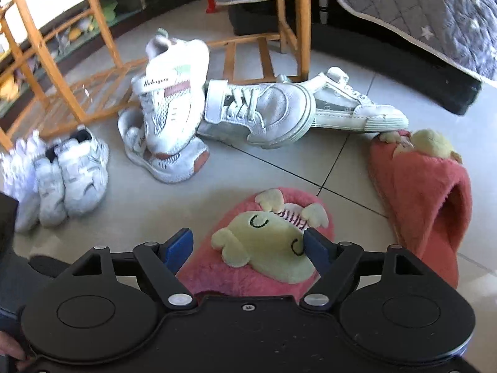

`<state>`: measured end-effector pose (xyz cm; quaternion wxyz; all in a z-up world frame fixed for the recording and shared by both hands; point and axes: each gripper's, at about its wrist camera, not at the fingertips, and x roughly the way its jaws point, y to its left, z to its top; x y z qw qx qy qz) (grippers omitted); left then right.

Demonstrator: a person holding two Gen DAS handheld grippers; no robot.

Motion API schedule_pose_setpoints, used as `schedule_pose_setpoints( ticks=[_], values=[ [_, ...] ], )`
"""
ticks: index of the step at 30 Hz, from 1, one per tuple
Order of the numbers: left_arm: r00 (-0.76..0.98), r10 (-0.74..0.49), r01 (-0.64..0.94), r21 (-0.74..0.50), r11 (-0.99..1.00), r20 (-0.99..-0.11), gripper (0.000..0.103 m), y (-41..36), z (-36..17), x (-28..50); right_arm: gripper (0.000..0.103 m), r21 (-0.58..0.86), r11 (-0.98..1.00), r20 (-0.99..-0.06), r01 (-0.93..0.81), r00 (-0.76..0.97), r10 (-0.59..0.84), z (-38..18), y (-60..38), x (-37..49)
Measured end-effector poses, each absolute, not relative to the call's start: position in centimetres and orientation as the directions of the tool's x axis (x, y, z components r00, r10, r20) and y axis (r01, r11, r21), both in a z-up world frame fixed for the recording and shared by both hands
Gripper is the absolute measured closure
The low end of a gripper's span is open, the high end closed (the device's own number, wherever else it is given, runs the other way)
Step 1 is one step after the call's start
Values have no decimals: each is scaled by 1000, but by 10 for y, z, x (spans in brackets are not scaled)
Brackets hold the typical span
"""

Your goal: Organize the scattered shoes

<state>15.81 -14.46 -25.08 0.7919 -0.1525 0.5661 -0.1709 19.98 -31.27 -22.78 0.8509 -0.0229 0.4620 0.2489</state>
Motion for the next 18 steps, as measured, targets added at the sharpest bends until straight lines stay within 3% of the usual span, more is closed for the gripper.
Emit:
schedule_pose_setpoints(
  ticks=[10,18],
  values=[
    [315,-425,100,-415,904,-849,83,-143,-250,158,23,155,869,-843,-470,395,364,-241,-304,211],
    [326,-411,73,-411,909,-851,88,-134,-248,161,33,194,879,-860,-436,356,366,-237,-313,203]
  ],
)
